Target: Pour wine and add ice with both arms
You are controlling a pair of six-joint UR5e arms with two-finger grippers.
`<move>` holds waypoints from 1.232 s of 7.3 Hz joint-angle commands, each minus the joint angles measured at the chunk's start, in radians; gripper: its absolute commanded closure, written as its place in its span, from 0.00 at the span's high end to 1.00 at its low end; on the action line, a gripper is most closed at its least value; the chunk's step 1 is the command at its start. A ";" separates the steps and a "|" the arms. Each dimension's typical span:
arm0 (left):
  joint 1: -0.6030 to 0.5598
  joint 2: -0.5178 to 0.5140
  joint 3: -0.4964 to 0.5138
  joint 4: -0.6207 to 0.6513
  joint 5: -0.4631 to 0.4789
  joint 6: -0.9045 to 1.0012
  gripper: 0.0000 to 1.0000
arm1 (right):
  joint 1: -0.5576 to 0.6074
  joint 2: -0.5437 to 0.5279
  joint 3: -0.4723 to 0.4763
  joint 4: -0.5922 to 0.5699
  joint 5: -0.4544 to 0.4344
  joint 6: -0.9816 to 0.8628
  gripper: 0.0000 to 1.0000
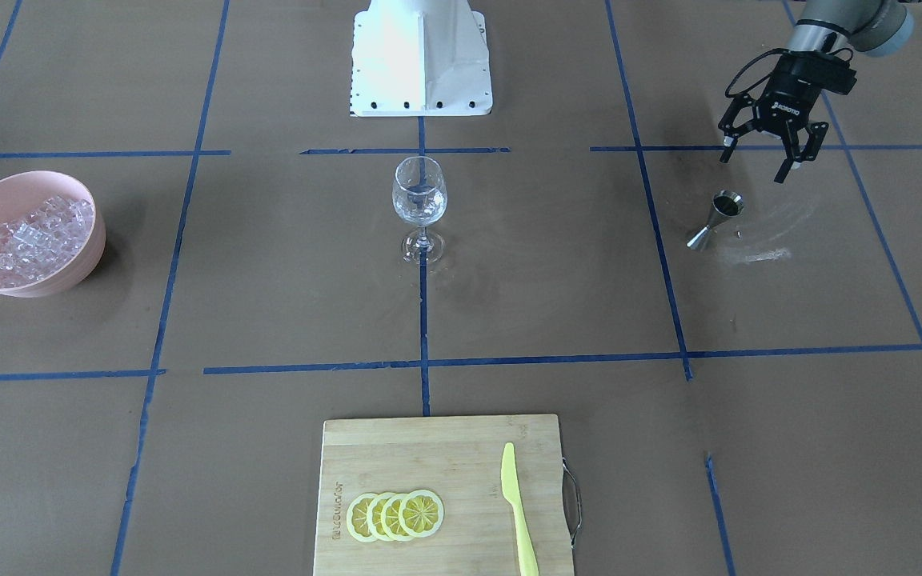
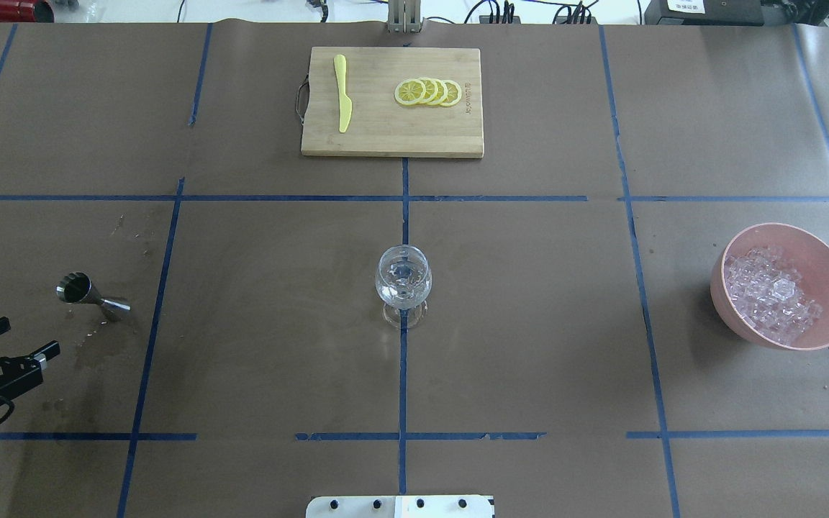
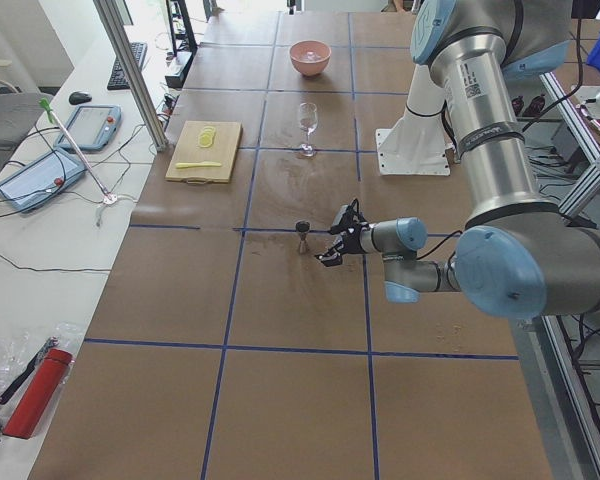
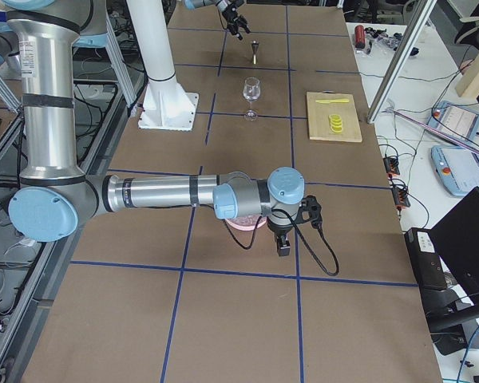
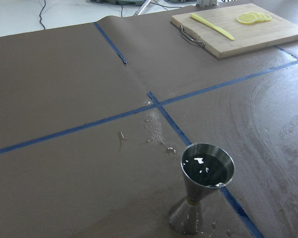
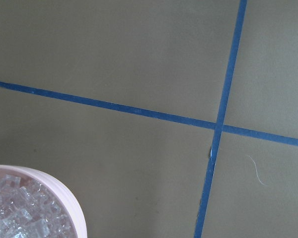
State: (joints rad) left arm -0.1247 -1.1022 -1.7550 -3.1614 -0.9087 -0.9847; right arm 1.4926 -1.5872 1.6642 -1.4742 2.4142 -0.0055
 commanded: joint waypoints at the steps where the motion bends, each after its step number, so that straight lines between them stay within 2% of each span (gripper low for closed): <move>1: 0.080 -0.079 0.081 0.001 0.193 -0.107 0.99 | 0.000 0.000 0.002 0.000 -0.001 -0.001 1.00; 4: 0.082 -0.200 0.158 0.000 0.344 -0.115 0.99 | 0.000 0.001 0.009 0.003 -0.001 -0.001 1.00; 6: 0.082 -0.232 0.190 0.001 0.392 -0.112 0.99 | 0.000 0.001 0.011 0.003 -0.001 -0.001 1.00; 7: 0.082 -0.261 0.225 0.001 0.459 -0.098 0.99 | 0.000 0.001 0.011 0.003 -0.001 -0.001 1.00; 9: 0.082 -0.278 0.239 0.001 0.485 -0.046 0.98 | 0.000 0.001 0.022 0.003 -0.001 0.001 1.00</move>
State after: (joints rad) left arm -0.0430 -1.3657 -1.5275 -3.1601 -0.4483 -1.0653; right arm 1.4926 -1.5861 1.6780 -1.4711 2.4130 -0.0058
